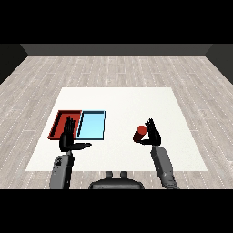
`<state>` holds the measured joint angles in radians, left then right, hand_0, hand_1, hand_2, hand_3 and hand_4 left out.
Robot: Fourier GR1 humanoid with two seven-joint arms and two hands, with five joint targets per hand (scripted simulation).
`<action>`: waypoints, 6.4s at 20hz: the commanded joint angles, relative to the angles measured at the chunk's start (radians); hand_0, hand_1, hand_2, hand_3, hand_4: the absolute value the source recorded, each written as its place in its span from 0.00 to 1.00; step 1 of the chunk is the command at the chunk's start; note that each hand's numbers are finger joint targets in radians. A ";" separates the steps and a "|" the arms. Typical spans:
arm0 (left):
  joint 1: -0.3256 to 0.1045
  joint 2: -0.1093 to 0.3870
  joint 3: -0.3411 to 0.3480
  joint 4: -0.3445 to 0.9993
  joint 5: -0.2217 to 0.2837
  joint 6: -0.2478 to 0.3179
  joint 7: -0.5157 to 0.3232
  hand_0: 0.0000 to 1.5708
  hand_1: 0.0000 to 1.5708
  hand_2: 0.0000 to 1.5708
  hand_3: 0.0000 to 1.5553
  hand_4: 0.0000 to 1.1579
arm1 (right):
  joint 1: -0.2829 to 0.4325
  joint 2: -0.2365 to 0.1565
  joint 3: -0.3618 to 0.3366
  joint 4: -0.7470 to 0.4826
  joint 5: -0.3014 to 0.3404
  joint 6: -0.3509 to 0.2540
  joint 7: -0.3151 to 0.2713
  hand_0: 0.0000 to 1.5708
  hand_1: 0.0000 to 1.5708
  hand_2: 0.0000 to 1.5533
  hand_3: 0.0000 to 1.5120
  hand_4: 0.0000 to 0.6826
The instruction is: Pick the red can and put it in the red box
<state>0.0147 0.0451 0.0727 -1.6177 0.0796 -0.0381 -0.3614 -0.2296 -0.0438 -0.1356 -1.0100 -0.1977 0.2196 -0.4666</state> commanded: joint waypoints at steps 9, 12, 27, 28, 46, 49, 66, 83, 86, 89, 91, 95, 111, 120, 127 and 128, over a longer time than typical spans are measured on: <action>0.028 0.009 0.023 -0.010 0.009 0.000 -0.015 0.00 0.00 0.00 0.00 0.00 | -0.078 0.017 0.016 0.114 0.006 -0.023 -0.065 0.00 0.00 0.00 0.00 0.00; -0.013 0.012 0.024 0.007 0.019 -0.008 -0.010 0.00 0.00 0.00 0.00 0.00 | 0.036 0.010 0.053 -0.056 -0.004 -0.022 0.022 0.00 0.00 0.00 0.00 0.00; 0.006 0.033 0.033 0.001 0.034 -0.041 -0.008 0.00 0.00 0.00 0.00 0.00 | -0.153 0.002 0.028 0.127 -0.015 -0.093 0.010 0.00 0.00 0.00 0.00 0.00; 0.034 0.049 0.052 0.005 0.039 -0.057 -0.039 0.00 0.00 0.00 0.00 0.00 | -0.063 -0.003 0.061 0.069 0.005 -0.069 -0.009 0.00 0.00 0.00 0.00 0.00; -0.007 -0.009 -0.003 -0.020 -0.024 0.030 -0.008 0.00 0.00 0.00 0.00 0.00 | -0.201 0.006 0.057 0.122 0.064 -0.251 0.070 0.95 0.95 0.94 0.95 0.98; 0.019 0.038 0.041 0.023 0.018 -0.044 -0.060 0.00 0.00 0.00 0.00 0.00 | -0.084 -0.003 0.105 0.012 0.092 -0.220 0.060 0.93 0.93 0.94 0.94 0.96; -0.034 -0.026 -0.114 0.004 -0.070 0.001 0.069 0.00 0.00 0.00 0.00 0.00 | -0.069 0.003 0.114 -0.204 0.091 -0.229 0.081 0.91 0.91 0.93 0.93 0.95; -0.219 -0.045 -0.407 0.161 0.013 0.203 0.113 0.00 0.00 0.00 0.00 0.00 | -0.189 0.044 0.377 -0.188 -0.005 -0.512 0.081 0.90 0.90 0.92 0.93 0.94; -0.204 -0.045 -0.492 0.110 0.020 0.268 0.149 0.00 0.00 0.00 0.00 0.00 | -0.092 0.044 0.441 -0.338 0.045 -0.512 0.130 0.90 0.90 0.90 0.92 0.94; -0.189 -0.045 -0.560 0.185 0.026 0.328 0.072 0.00 0.00 0.00 0.00 0.00 | -0.140 0.044 0.521 -0.325 -0.006 -0.588 0.131 0.88 0.88 0.90 0.92 0.92; -0.288 -0.045 -0.564 0.189 0.027 0.351 0.148 0.00 0.00 0.00 0.00 0.00 | -0.197 0.044 0.445 -0.257 -0.019 -0.531 0.122 0.88 0.88 0.91 0.93 0.91; -0.309 -0.045 -0.553 0.267 0.058 0.351 0.096 0.00 0.00 0.00 0.00 0.00 | -0.218 0.044 0.462 -0.226 -0.053 -0.527 0.064 0.89 0.89 0.92 0.93 0.91; -0.373 -0.045 -0.584 0.334 0.046 0.365 0.137 0.00 0.00 0.00 0.00 0.00 | -0.290 0.044 0.639 -0.220 -0.162 -0.663 0.052 0.92 0.92 0.92 0.91 0.87; -0.457 -0.044 -0.636 0.312 0.016 0.553 0.255 0.00 0.00 0.00 0.00 0.37 | -0.303 0.043 0.702 -0.323 -0.153 -0.719 0.114 0.95 0.95 0.94 0.93 0.74; -0.366 -0.044 -0.700 0.329 0.058 0.583 0.187 1.00 1.00 0.99 0.93 0.82 | -0.182 0.043 0.689 -0.371 -0.130 -0.652 0.082 0.95 0.95 0.93 0.92 0.76; -0.401 -0.044 -0.647 0.341 0.067 0.527 0.217 1.00 1.00 0.98 0.94 0.84 | -0.223 0.043 0.698 -0.327 -0.150 -0.656 0.067 0.94 0.94 0.93 0.92 0.78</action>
<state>-0.3856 0.0275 -0.5543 -1.3142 0.1423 0.4933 -0.1722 -0.4564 -0.0183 0.5429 -1.3363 -0.3358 -0.4478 -0.3853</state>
